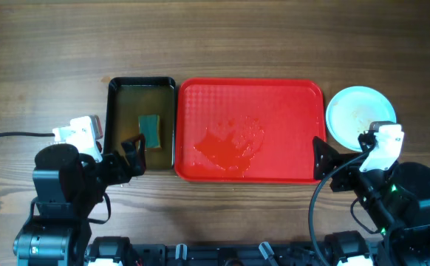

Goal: Clean dirty plates on tray and stack at the side

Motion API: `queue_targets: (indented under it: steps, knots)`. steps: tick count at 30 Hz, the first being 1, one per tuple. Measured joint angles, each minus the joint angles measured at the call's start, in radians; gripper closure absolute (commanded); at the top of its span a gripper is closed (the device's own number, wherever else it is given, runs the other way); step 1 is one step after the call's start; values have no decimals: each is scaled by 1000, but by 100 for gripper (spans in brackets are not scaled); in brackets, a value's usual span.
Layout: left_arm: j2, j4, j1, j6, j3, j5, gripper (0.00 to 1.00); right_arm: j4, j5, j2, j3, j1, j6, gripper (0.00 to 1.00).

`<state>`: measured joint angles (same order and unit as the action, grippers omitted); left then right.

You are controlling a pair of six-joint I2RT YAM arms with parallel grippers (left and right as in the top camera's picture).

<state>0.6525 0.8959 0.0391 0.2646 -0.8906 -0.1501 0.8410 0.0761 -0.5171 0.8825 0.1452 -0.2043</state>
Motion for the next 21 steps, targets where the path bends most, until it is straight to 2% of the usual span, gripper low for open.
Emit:
queue_targets:
  steps: [5, 14, 16, 21]
  knots:
    - [1, 2, 0, 0, 2, 0, 0, 49, -6, -6, 0, 0, 0, 1]
    - [1, 2, 0, 0, 2, 0, 0, 34, -29, 21, -34, -1, 8, 0]
    - [1, 1, 0, 0, 2, 0, 0, -87, -34, 124, -134, -19, 13, 1]
    - [2, 1, 0, 0, 5, 0, 0, -456, 18, 441, -513, -71, 28, 1]
